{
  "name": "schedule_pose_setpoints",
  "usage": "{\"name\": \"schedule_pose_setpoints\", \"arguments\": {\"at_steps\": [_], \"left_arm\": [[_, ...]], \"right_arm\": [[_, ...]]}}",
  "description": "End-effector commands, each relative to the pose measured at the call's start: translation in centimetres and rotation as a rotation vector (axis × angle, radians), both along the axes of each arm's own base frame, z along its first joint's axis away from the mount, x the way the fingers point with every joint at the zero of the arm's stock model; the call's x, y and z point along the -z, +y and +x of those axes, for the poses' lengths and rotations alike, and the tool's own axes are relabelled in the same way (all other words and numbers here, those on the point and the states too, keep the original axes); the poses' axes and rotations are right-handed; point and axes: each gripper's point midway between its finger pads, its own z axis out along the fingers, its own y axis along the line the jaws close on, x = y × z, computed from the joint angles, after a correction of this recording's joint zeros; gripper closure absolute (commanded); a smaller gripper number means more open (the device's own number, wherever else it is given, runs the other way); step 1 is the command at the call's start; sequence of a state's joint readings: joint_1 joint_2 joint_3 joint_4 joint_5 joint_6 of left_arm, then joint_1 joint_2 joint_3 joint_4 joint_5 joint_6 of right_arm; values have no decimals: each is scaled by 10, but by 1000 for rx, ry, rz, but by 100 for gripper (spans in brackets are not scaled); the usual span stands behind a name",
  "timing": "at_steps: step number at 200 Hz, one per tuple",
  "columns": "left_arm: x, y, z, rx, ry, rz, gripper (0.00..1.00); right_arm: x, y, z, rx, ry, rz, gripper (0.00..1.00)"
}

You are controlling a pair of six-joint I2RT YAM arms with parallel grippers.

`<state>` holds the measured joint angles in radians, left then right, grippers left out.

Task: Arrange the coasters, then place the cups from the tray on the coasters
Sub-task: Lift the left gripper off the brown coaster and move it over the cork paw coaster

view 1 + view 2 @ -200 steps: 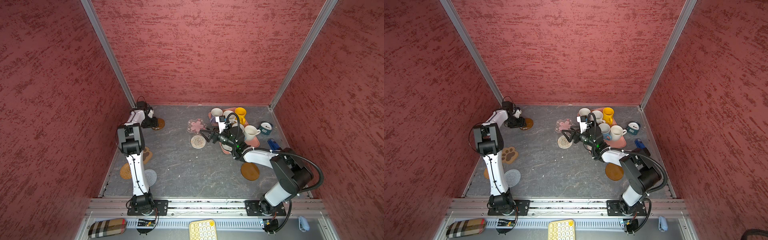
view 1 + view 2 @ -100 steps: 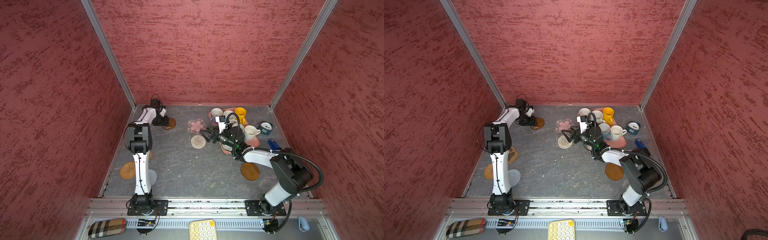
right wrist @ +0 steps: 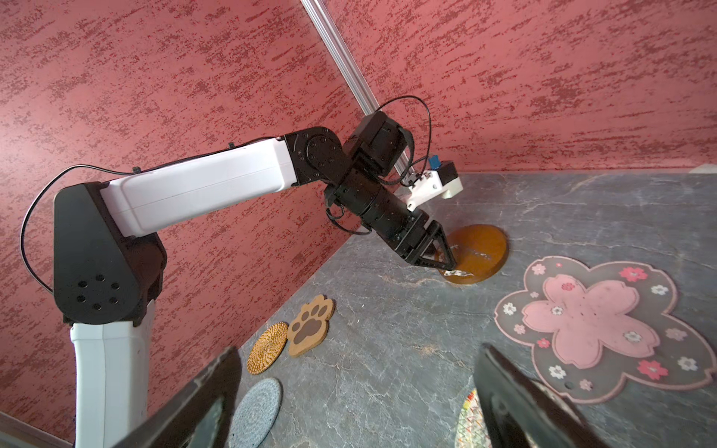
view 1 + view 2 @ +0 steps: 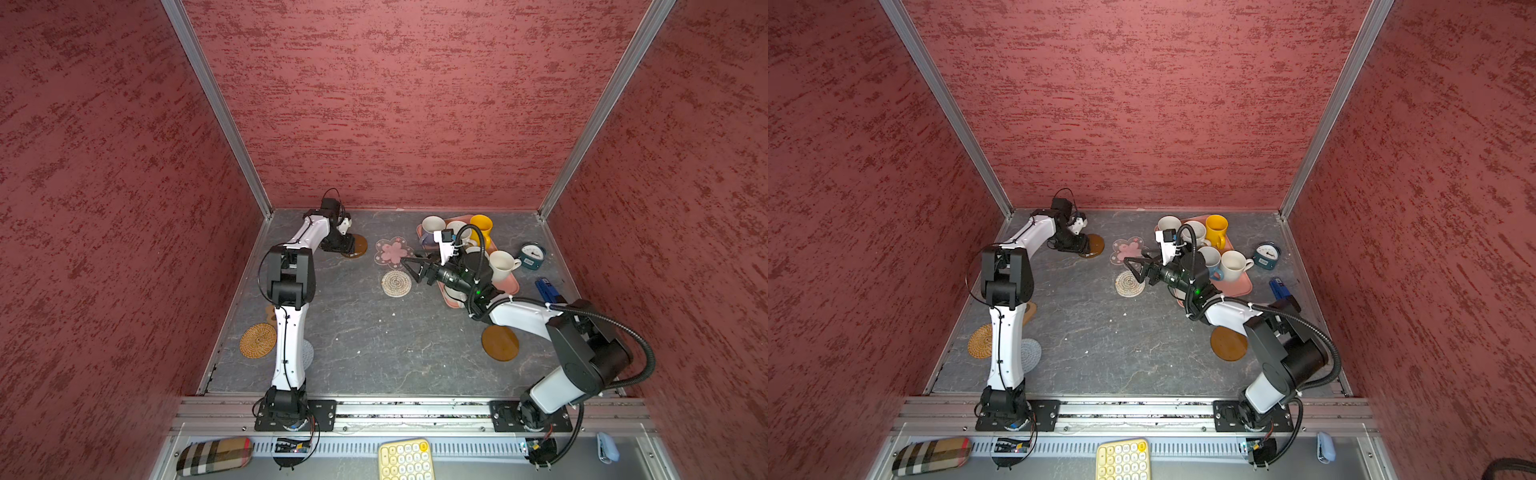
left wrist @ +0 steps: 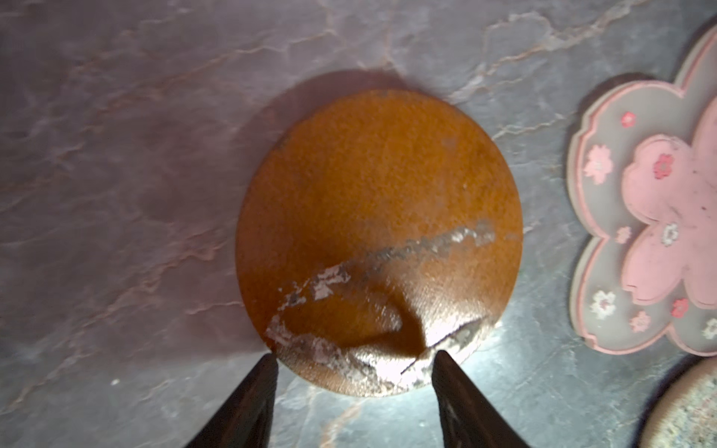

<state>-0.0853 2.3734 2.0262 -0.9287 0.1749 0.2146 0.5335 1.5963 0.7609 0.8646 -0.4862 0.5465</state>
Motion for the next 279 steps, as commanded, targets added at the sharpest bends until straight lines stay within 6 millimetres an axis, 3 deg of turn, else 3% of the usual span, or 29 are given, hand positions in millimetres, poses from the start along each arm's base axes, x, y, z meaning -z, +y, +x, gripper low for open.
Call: {"name": "schedule_pose_setpoints", "arguments": {"at_steps": [1, 26, 46, 71, 98, 106, 136, 169, 192, 212, 248, 279], "left_arm": [[-7, 6, -1, -9, 4, 12, 33], [-35, 12, 1, -48, -48, 6, 29], [-69, 14, 3, -114, -142, -30, 26], [-116, 12, -1, -215, -260, -103, 23], [-154, 14, -22, -339, -320, -113, 10], [-164, 14, -31, -367, -338, -123, 0], [-184, 21, -73, -465, -365, -127, 0], [-176, 49, -126, -623, -340, -38, 0], [-161, 79, -163, -818, -321, 48, 0], [-140, 90, -190, -913, -276, 64, 1], [-93, 88, -213, -981, -211, -2, 1], [-64, 106, -219, -1058, -171, 21, 9]], "right_arm": [[-12, -7, -2, 11, -32, 12, 6], [-5, -11, 10, 76, 30, -28, 6], [8, -27, 32, 227, 124, -89, 7], [12, -39, 39, 310, 168, -146, 6], [5, -38, 33, 325, 185, -181, 7], [3, -34, 29, 325, 181, -202, 7], [11, -12, 16, 319, 167, -347, 8], [19, 10, 1, 290, 174, -413, 8], [24, 27, -5, 264, 183, -436, 8], [29, 40, -9, 240, 196, -446, 8], [44, 54, -11, 211, 232, -440, 8], [58, 59, -13, 194, 251, -465, 8]]}}
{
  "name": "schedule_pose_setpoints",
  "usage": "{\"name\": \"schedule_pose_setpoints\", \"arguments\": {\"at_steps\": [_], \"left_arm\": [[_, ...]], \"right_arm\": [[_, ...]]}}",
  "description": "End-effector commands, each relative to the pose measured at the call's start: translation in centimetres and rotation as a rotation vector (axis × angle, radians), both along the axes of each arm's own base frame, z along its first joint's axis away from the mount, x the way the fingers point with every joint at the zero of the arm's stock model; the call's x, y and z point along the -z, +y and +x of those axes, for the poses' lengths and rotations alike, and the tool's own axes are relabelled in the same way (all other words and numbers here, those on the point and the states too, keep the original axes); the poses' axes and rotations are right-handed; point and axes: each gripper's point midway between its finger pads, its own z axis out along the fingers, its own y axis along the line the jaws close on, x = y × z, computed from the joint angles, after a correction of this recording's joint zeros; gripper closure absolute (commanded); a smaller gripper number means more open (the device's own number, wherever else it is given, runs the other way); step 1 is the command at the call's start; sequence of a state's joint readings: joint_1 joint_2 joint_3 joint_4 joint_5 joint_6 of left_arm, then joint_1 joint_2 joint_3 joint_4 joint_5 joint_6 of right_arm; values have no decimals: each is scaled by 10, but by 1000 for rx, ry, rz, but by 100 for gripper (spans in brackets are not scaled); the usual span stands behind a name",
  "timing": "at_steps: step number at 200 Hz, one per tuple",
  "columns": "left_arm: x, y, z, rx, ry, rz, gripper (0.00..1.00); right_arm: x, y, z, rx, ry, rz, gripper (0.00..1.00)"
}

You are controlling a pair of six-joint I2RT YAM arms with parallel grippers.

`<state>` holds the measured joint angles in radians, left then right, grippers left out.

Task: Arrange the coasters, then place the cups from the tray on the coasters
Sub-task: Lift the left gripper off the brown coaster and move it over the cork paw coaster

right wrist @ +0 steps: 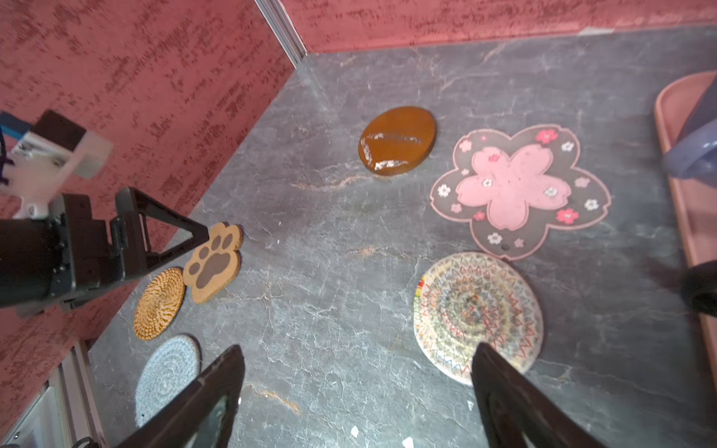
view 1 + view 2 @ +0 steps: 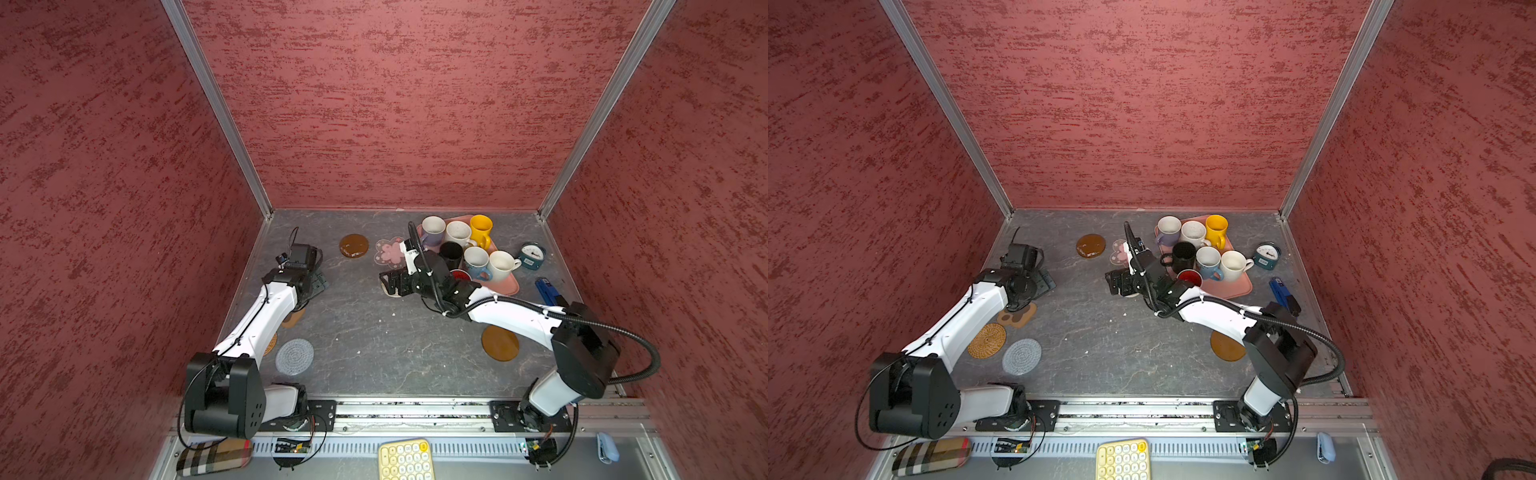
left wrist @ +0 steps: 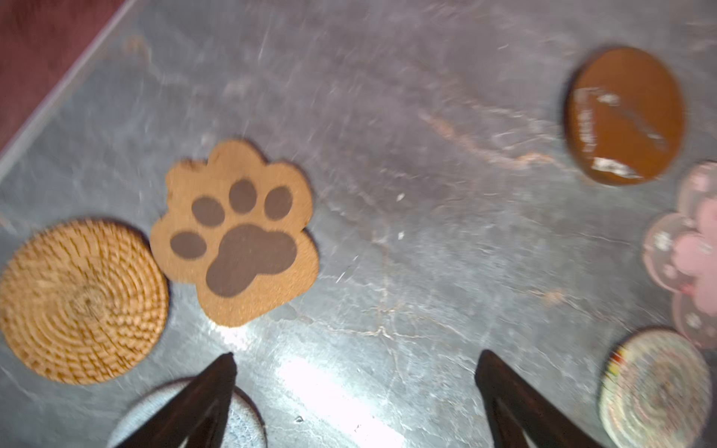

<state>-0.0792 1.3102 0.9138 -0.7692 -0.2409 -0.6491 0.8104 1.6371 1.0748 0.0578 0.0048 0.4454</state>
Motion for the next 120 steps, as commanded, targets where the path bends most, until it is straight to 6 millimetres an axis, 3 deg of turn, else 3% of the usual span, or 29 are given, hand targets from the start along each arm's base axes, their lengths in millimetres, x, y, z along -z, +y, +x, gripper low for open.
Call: {"name": "schedule_pose_setpoints", "arguments": {"at_steps": [1, 35, 83, 120], "left_arm": [[8, 14, 10, -100, -50, -21, 10], [34, 29, 12, -157, -34, -69, 15], [62, 28, 26, -141, -16, -129, 23], [83, 31, 27, -159, 19, -158, 25]], "right_arm": [[-6, 7, 4, 6, -6, 8, 8], [5, 9, 2, -13, 10, -4, 8], [17, 18, -2, -71, 33, -15, 8], [18, 20, -4, -87, 30, -11, 8]]}}
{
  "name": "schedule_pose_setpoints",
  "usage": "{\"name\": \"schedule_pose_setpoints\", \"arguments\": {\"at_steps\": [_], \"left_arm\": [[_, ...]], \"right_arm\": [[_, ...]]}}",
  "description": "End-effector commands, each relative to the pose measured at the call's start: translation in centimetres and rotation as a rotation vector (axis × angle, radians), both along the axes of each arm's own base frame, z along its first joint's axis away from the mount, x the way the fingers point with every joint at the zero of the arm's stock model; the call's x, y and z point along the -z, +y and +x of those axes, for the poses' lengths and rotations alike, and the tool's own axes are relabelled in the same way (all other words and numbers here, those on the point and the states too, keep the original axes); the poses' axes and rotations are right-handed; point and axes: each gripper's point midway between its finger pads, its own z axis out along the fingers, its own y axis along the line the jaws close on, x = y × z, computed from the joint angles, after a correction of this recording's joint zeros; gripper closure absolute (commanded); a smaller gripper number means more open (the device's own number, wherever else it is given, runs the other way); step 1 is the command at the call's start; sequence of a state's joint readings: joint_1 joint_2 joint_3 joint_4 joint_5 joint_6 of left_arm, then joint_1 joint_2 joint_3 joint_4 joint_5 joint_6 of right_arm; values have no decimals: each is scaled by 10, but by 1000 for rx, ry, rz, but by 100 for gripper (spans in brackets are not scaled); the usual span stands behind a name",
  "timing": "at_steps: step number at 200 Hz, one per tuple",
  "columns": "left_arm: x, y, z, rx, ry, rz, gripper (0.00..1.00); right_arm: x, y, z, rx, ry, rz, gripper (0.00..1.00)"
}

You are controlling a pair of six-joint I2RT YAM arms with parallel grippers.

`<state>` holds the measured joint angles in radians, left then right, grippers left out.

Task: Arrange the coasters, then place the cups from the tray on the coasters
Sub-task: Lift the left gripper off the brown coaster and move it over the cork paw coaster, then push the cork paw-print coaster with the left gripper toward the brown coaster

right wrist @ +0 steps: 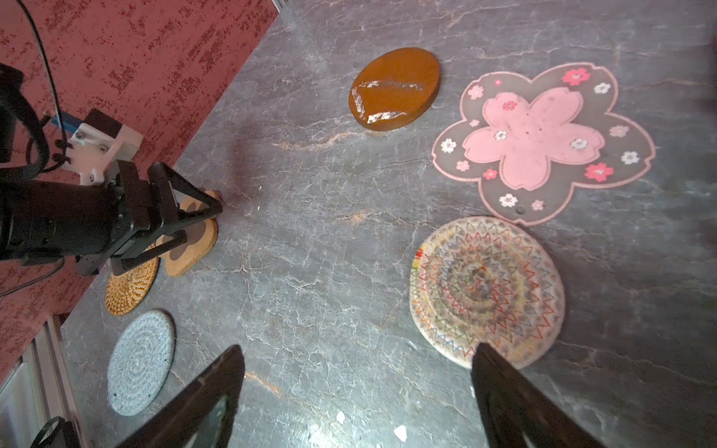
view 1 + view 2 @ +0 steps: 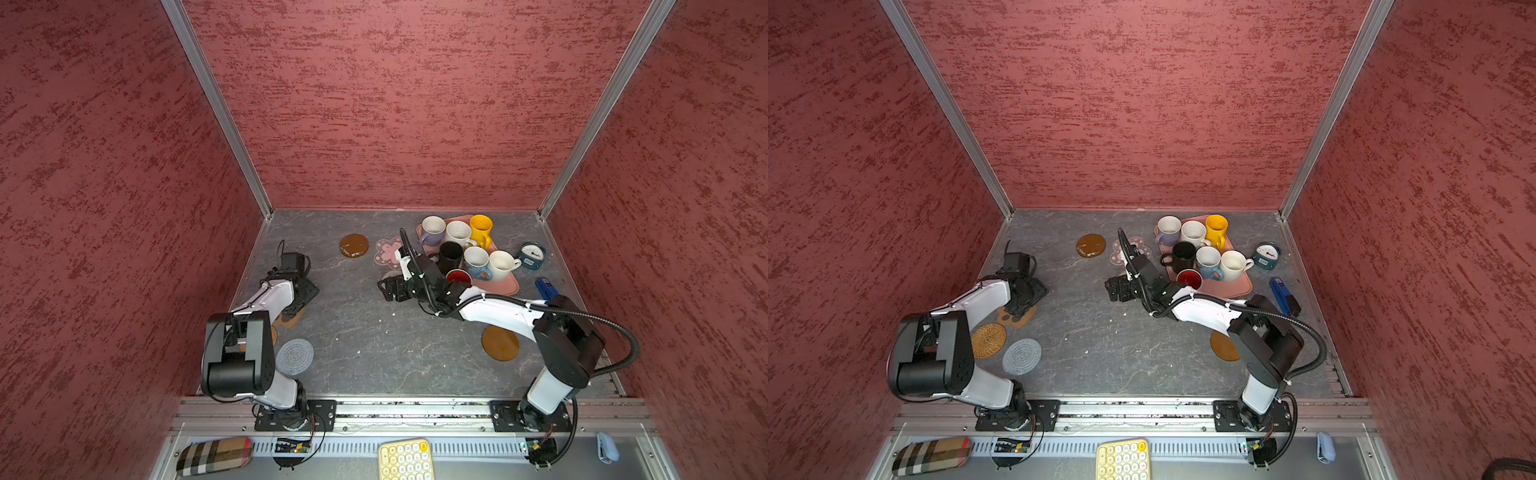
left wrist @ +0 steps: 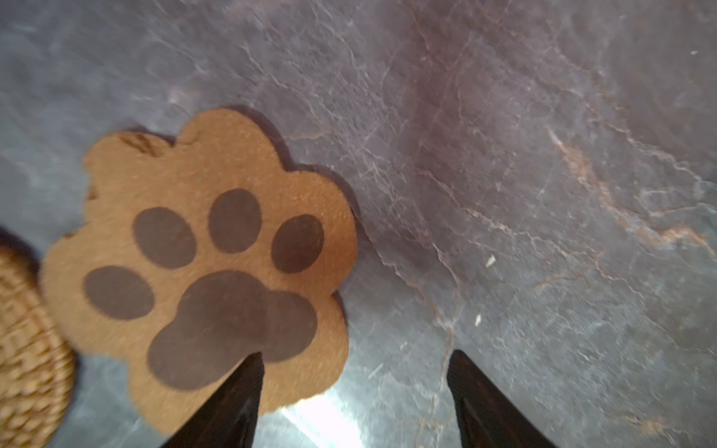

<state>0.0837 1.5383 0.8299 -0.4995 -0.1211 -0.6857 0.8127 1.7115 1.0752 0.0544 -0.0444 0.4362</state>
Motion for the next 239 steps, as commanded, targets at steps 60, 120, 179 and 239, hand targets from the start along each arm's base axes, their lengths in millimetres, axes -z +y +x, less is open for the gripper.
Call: {"name": "schedule_pose_setpoints", "arguments": {"at_steps": [60, 120, 179, 239], "left_arm": [[15, -21, 19, 85, -70, -143, 25], [12, -72, 38, 220, -110, -178, 26], [0, -132, 63, 319, -135, -201, 27], [4, -193, 87, 412, -124, -212, 27]], "right_arm": [[-12, 10, -2, -48, -39, 43, 7], [-15, 3, -6, -49, -63, 40, 7], [-19, -12, -7, -32, -78, 50, 6], [-29, -44, -2, 24, -73, 105, 6]]}}
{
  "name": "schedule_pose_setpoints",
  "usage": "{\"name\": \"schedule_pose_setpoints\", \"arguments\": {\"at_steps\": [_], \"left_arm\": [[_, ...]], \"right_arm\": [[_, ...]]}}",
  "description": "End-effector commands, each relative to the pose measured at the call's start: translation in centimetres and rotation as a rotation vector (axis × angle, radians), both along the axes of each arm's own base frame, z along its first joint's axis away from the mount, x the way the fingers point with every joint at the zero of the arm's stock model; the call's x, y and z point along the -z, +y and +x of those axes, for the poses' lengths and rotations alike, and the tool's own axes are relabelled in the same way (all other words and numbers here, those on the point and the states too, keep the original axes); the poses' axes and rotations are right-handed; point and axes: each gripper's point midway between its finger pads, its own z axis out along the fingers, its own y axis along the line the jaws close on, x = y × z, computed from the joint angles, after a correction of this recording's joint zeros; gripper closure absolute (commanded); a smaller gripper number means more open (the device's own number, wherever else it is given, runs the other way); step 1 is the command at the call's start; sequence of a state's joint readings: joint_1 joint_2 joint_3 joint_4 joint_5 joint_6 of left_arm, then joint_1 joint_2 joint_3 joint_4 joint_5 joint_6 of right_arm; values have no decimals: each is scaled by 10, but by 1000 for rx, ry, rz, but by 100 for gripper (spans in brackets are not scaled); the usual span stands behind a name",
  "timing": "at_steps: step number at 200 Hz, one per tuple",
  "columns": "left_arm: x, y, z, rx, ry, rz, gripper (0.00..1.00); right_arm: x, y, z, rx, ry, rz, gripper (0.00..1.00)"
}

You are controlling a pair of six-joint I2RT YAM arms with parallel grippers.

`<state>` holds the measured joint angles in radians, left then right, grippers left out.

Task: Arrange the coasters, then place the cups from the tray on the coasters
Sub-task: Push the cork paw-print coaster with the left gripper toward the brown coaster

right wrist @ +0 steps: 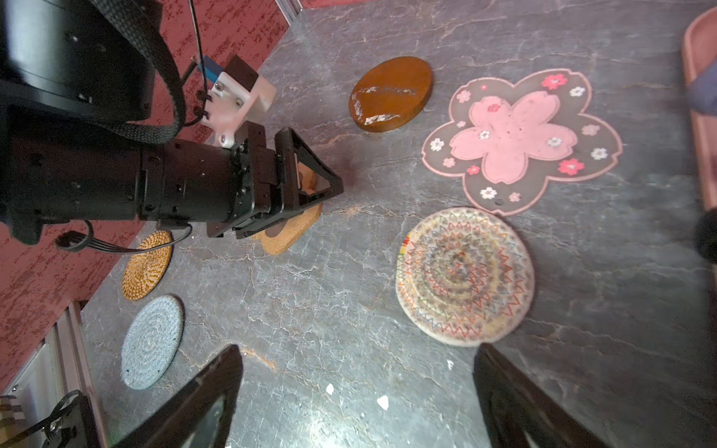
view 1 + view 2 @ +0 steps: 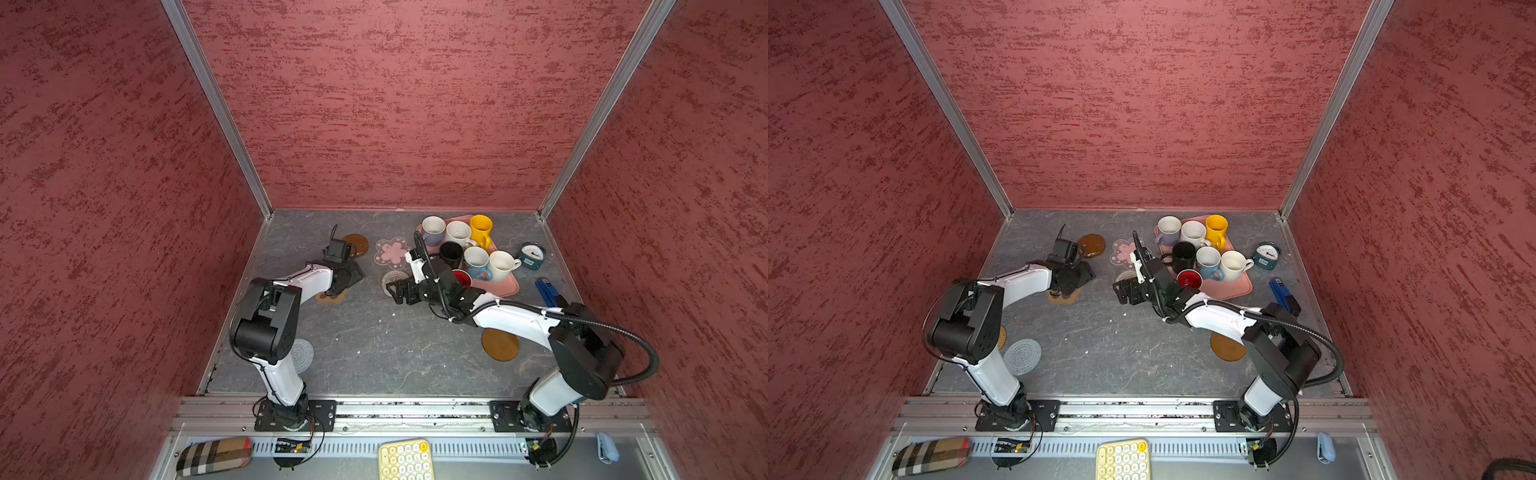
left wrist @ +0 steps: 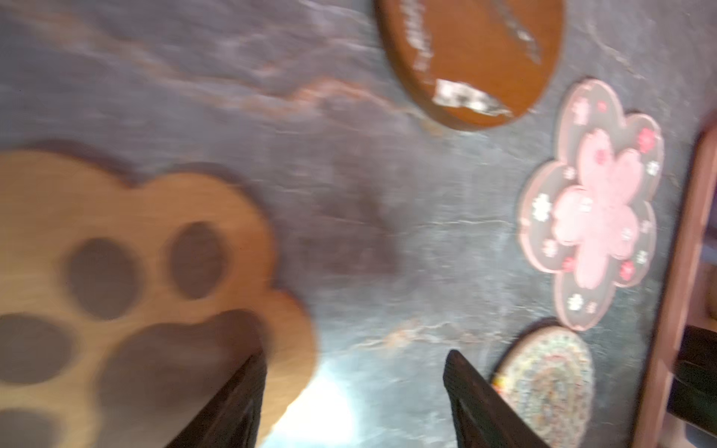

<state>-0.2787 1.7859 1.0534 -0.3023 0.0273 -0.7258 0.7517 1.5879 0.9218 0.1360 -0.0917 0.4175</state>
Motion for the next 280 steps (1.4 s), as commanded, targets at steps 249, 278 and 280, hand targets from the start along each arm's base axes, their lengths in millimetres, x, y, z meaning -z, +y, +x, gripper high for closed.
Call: {"name": "schedule_pose_setpoints", "arguments": {"at_steps": [249, 278, 280], "left_arm": [[-30, 91, -57, -80, -18, -19, 30], [-18, 98, -64, -95, -2, -18, 31], [-17, 98, -64, -96, 0, -18, 31]], "right_arm": [[-20, 32, 12, -60, 8, 128, 7], [-15, 49, 12, -83, 29, 129, 7], [-14, 50, 12, -84, 30, 129, 7]]}}
